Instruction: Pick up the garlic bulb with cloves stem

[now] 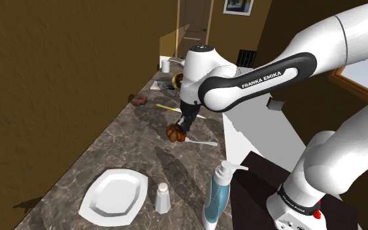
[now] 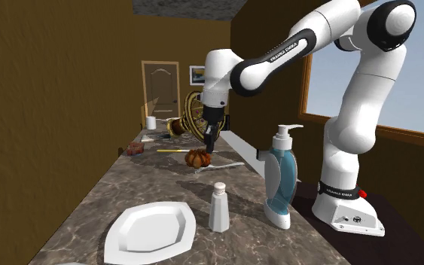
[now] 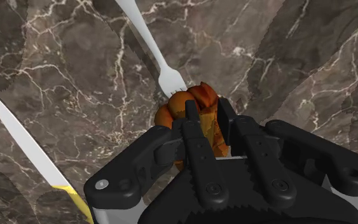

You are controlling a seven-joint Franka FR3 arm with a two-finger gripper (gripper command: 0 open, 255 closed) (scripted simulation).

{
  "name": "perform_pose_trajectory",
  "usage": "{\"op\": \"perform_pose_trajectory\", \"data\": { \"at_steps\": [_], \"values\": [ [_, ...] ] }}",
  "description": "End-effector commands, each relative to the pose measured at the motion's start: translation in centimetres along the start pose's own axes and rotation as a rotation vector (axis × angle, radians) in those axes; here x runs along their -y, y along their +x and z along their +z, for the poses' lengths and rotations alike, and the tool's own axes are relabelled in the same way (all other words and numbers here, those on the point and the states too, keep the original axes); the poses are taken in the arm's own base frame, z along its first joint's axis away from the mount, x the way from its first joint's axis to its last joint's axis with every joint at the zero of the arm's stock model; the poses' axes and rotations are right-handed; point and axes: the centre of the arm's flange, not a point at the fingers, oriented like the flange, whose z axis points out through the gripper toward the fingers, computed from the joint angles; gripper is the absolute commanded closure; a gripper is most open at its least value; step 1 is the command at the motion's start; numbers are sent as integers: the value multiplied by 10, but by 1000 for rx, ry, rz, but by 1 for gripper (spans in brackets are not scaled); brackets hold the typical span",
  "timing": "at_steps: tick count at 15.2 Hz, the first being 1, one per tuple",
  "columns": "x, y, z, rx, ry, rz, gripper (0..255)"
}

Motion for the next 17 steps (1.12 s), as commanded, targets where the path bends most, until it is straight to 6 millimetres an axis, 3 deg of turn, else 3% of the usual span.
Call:
{"op": "perform_pose_trajectory", "data": {
  "at_steps": [1, 3, 17],
  "values": [
    [0, 0, 1, 1, 0, 0, 255],
    [1, 0, 1, 1, 0, 0, 255],
    [-5, 9, -72, 1, 0, 0, 255]
  ]
}}
